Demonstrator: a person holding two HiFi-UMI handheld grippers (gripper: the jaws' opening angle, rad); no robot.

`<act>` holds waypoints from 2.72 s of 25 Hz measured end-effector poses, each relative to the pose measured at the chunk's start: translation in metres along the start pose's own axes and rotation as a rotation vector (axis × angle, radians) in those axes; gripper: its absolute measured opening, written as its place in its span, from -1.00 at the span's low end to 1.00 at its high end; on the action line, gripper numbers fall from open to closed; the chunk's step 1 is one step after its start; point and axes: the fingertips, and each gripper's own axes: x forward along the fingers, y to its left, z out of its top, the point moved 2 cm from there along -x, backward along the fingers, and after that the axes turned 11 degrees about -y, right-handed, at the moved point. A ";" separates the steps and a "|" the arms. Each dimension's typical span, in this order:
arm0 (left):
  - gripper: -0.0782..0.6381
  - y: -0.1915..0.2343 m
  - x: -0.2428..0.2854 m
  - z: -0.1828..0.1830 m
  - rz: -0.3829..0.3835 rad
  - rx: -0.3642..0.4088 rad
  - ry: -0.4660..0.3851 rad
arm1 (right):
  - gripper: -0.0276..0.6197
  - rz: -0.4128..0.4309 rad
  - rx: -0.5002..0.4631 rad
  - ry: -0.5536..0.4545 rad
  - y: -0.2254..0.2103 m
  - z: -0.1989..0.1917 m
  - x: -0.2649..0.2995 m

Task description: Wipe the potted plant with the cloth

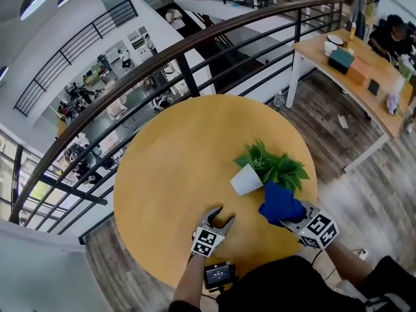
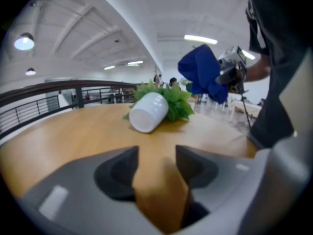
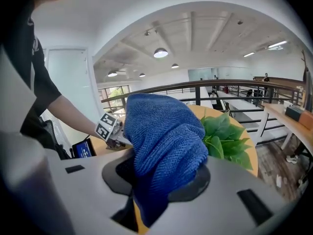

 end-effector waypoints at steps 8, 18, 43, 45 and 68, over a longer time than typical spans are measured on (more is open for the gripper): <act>0.56 0.016 0.128 0.109 -0.131 0.131 0.061 | -0.50 -0.011 -0.006 -0.004 -0.008 -0.007 -0.023; 0.58 -0.001 0.152 0.073 -0.102 0.137 0.174 | -0.50 -0.060 0.000 -0.033 -0.017 -0.001 -0.039; 0.58 0.003 0.065 0.052 0.101 0.030 -0.186 | -0.50 0.170 -0.071 0.134 0.023 -0.027 0.008; 0.58 0.001 0.058 0.049 0.101 0.010 -0.190 | -0.50 0.224 -0.037 0.217 0.030 -0.035 0.026; 0.61 -0.023 -0.031 -0.027 0.023 -0.042 -0.016 | -0.50 0.513 -0.220 0.391 0.129 -0.052 0.115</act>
